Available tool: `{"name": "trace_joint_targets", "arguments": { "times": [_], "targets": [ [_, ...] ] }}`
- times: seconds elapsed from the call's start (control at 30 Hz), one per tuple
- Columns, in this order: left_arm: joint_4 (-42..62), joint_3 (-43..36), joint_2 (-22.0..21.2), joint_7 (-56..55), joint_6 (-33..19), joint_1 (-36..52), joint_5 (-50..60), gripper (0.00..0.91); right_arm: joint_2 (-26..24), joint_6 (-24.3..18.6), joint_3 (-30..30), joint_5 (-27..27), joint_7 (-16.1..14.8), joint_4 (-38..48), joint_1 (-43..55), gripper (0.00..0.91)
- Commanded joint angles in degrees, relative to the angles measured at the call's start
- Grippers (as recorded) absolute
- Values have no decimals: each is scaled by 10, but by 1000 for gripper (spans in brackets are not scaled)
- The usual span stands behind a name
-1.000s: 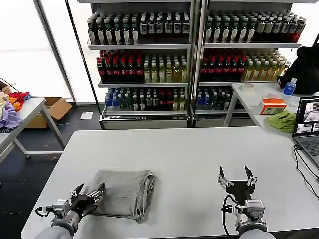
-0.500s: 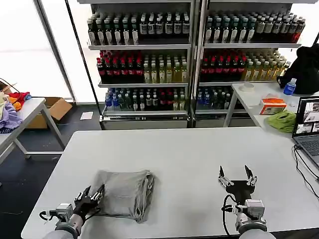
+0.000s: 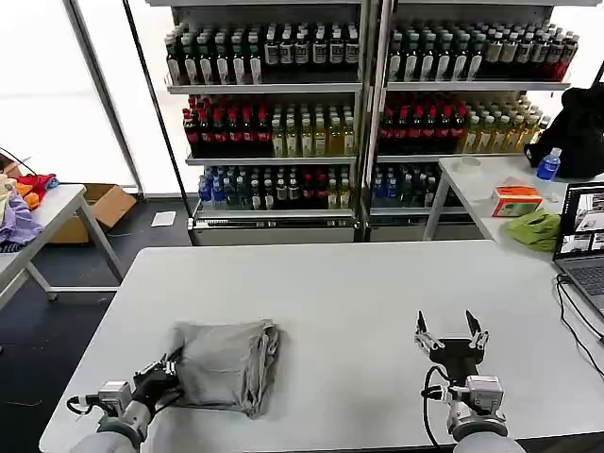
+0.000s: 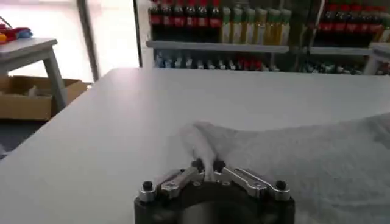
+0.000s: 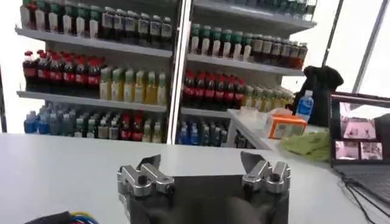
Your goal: Fold and organize the clothes.
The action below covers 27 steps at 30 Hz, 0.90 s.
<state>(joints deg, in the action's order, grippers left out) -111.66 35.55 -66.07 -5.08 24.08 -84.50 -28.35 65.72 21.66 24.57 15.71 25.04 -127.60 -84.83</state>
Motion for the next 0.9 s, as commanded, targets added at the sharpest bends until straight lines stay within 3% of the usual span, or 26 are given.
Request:
{"name": "trace_joint_targets", "arguments": {
  "times": [0.03,0.17,0.27,0.7,0.9],
  "targets": [
    [24,215,146,7,-3,11,-79,0,3,-9,-3,1,4,3,4,907],
    [86,283,222,22,-14,-9,-65,0,4,-13,-4,6,8,11,12,907],
    [98,285,241,22,-13,-12,-64,0,3,-14,-5,9,9,15,14,907],
    [-99,125,150,0,15,-16,-43,0,14,-10,8,11,11,10,7,907],
    [-182,-84,91,-52,33,8,6,0,28,-2,17,1,13,11,1,907]
  ]
}}
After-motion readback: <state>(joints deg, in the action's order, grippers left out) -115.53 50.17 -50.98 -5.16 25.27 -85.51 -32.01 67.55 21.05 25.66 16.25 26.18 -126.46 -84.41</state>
